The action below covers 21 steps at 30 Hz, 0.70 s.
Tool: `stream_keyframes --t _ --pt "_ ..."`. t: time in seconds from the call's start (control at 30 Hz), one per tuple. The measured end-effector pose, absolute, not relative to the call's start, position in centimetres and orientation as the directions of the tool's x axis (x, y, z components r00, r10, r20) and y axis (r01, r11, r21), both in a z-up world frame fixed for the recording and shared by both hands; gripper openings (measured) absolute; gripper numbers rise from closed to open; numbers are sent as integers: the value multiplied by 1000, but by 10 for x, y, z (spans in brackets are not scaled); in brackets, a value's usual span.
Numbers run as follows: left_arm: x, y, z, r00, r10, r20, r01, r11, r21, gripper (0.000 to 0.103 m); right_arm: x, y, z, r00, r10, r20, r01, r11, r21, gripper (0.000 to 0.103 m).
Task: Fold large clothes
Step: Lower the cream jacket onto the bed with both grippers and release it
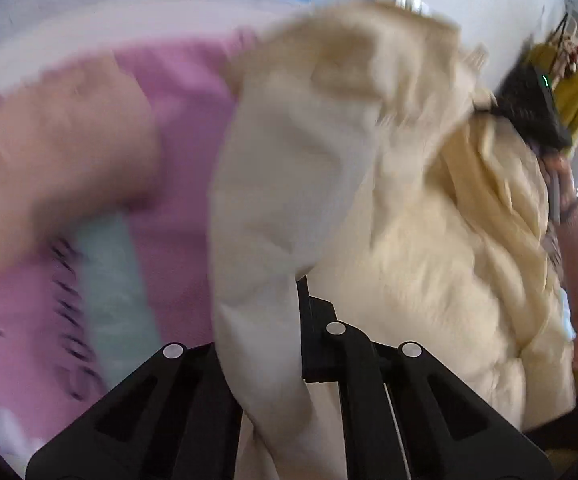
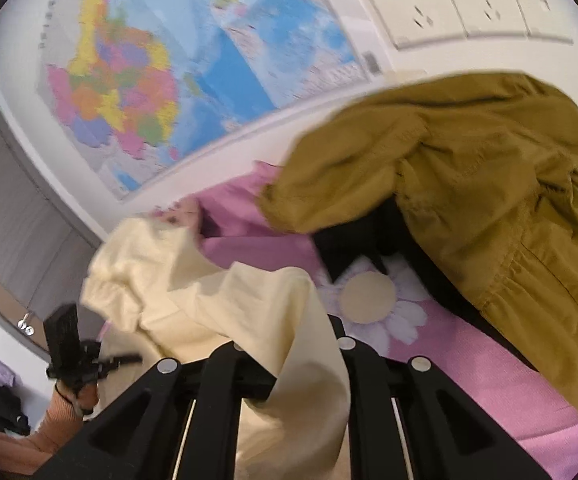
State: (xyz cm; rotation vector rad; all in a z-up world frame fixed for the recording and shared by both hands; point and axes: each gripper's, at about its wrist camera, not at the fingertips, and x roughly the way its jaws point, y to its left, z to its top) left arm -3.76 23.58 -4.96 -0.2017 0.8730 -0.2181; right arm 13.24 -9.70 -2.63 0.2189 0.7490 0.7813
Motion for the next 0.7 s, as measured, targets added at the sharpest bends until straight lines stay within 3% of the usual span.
stream_keyframes --t 0.17,0.3,0.4,0.53,0.63,0.7 --pt "-16 247 43 714 -195 -673 103 979 -175 5 111 -108 17 488 767 -418 -592 642 487 9" --pt "18 252 83 739 -158 -655 107 987 -118 13 146 -123 29 526 746 -409 -520 662 540 10" --pt "65 245 68 701 -84 -709 76 996 -43 22 190 -118 9 552 665 -503 -425 744 516 12" --pt "128 239 -14 566 65 -822 1 997 79 37 238 -112 -45 538 564 -626 -279 820 499 16" --pt "126 255 -35 556 35 -830 -31 999 22 42 246 -112 -71 532 544 -649 -238 832 501 24" --pt "98 274 -26 607 0 -795 -50 998 -38 56 243 -114 -73 529 556 -641 -251 824 508 29"
